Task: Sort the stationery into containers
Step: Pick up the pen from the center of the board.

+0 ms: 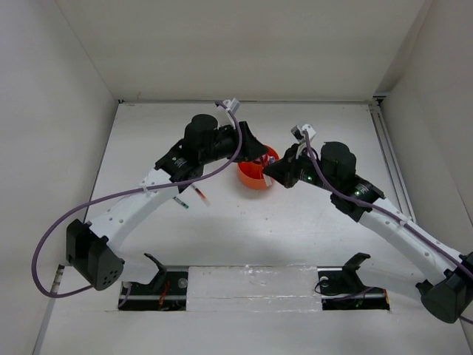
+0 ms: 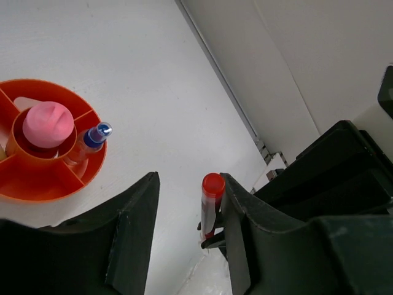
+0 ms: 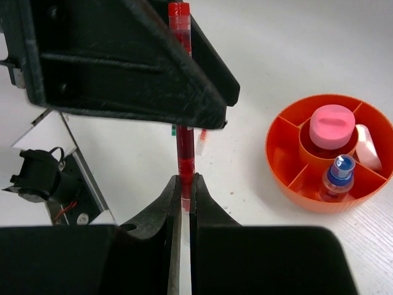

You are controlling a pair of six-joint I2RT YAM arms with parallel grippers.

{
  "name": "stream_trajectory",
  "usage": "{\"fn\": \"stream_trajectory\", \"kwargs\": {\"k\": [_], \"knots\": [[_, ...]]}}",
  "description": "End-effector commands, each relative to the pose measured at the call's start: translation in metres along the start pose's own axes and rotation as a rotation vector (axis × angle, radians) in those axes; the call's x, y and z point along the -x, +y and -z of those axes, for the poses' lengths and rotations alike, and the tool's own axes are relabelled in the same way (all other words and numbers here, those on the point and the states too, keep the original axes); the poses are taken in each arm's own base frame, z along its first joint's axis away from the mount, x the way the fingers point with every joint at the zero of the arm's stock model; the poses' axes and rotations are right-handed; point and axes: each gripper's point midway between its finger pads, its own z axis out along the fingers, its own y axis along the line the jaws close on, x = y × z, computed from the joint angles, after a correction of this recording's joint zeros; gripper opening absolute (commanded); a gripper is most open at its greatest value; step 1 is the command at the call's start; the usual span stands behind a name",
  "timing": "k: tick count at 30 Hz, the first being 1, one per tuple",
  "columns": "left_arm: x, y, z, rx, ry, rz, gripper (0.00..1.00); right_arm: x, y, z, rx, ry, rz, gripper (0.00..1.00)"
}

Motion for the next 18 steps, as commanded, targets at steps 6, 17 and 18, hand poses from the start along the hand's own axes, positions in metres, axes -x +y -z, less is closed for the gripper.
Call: {"fn": "stream_trajectory", "kwargs": {"k": [6,17,18], "knots": [[0.024,-0.018,0.009,-0.050,-0.106,-0.023,0.04,0.038,0.028,0.008,0.097,-0.116,0.031,0.00],[0.035,0.021,0.001,0.130,-0.191,-0.033,0.00,0.026,-0.013,0.026,-0.139,-0.122,0.014,0.91],[0.033,0.029,0.001,0.158,-0.195,-0.030,0.00,0.028,-0.027,0.032,-0.212,-0.138,0.018,0.93]]}}
